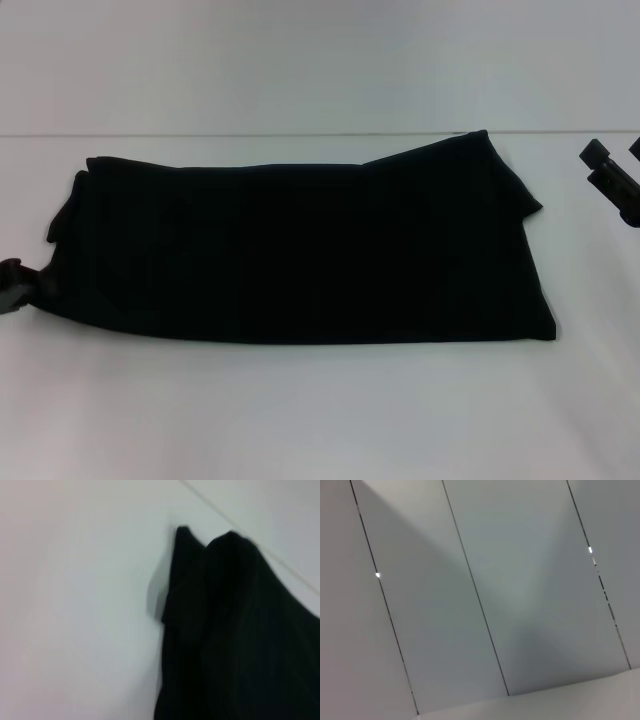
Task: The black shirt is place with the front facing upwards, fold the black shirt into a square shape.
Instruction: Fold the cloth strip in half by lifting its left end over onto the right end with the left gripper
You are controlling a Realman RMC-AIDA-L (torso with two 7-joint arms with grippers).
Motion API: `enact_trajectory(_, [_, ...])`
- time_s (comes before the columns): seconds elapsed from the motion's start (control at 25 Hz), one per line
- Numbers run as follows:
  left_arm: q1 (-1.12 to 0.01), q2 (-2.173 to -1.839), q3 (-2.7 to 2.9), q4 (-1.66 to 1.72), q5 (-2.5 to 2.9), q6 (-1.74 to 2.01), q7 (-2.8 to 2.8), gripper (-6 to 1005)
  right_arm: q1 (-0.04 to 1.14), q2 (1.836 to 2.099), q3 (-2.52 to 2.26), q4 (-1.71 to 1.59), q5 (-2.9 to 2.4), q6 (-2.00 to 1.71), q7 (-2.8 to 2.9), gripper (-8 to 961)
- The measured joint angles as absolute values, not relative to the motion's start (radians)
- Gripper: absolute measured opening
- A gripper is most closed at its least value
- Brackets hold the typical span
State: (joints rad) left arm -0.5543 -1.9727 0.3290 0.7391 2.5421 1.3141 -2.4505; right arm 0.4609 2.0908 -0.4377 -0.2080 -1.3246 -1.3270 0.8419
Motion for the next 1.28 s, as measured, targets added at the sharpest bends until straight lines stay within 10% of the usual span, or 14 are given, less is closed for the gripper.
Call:
enact_trajectory(0.48, [-0.444,-1.98,0.108,0.722,2.434,1.421,-2.201,16,0.428,2.091,-0.384,-0.207,-1.323,-1.364,0.833,871])
enact_trajectory(1.28, [-0.412,-1.961,-0.037,0.67,2.11,1.538,-2.017,19,0.38,2.093,-0.363,-0.189,-1.325,-1.399,0.833,870])
